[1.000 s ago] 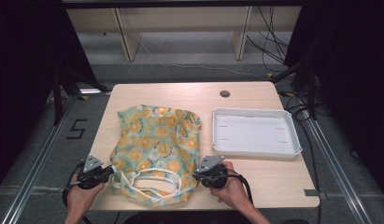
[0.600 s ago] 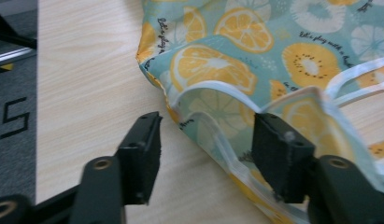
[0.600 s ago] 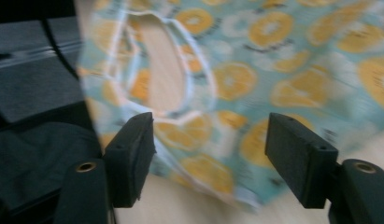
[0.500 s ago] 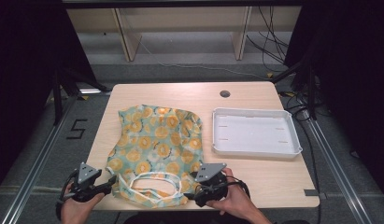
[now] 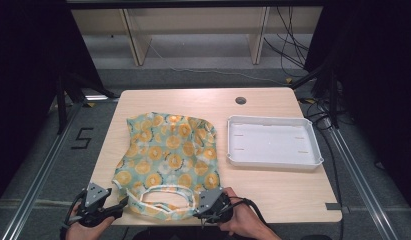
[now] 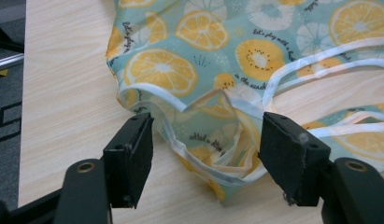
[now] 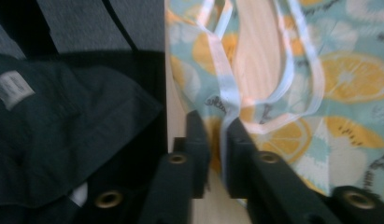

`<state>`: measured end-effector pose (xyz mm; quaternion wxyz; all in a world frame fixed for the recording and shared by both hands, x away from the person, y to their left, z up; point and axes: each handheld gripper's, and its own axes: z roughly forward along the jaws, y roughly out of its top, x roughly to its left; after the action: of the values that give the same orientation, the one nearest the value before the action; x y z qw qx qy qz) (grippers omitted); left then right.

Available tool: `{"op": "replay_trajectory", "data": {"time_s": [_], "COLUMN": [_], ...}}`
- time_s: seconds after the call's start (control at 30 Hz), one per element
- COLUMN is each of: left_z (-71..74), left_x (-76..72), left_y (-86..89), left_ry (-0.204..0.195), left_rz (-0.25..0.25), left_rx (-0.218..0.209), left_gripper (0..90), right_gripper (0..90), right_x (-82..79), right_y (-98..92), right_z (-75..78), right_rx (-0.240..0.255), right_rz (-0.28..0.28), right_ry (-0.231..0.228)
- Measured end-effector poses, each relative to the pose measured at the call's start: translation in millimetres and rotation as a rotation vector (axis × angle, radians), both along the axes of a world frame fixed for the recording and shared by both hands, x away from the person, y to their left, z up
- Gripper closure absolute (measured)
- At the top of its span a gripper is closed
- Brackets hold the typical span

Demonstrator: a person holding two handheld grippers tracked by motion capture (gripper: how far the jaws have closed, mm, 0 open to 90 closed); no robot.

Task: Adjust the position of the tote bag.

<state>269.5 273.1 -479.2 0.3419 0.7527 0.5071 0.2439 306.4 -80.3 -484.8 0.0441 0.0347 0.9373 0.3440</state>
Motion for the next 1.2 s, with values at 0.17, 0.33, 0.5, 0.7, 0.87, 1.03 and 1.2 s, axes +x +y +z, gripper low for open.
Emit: {"op": "replay_trajectory", "data": {"time_s": [0.17, 0.33, 0.5, 0.7, 0.87, 1.03, 1.2], "left_z": [9.2, 22.0, 18.9, 0.2, -7.7, 5.1, 33.7], "left_x": [-2.9, -9.9, -9.2, 18.8, 44.5, 68.9, 89.8], "left_y": [-4.2, -17.4, -36.6, -54.3, -62.5, -52.3, -46.4], "left_ry": [-0.019, -0.086, -0.101, -0.097, -0.066, -0.123, -0.14], "left_rz": [-0.024, -0.082, -0.166, -0.18, -0.272, -0.429, -0.409], "left_rx": [-0.014, -0.06, -0.022, 0.166, 0.209, 0.158, -0.004], "left_gripper": [34.7, 32.9, 27.2, 19.4, 30.7, 81.3, 87.0], "right_gripper": [89.8, 89.8, 89.8, 89.8, 89.7, 89.3, 88.8], "right_x": [8.5, 41.2, 72.8, 94.4, 102.9, 116.5, 139.7], "right_y": [-10.1, -16.5, -11.5, -3.8, -1.3, -1.1, -9.8], "right_z": [21.4, 51.5, 78.7, 91.9, 91.9, 92.1, 79.0], "right_rx": [0.098, 0.224, 0.331, 0.379, 0.4, 0.391, 0.285], "right_rz": [-0.035, -0.118, -0.147, -0.172, -0.204, -0.241, -0.353], "right_ry": [-0.008, -0.01, -0.018, 0.006, -0.003, -0.031, -0.092]}}
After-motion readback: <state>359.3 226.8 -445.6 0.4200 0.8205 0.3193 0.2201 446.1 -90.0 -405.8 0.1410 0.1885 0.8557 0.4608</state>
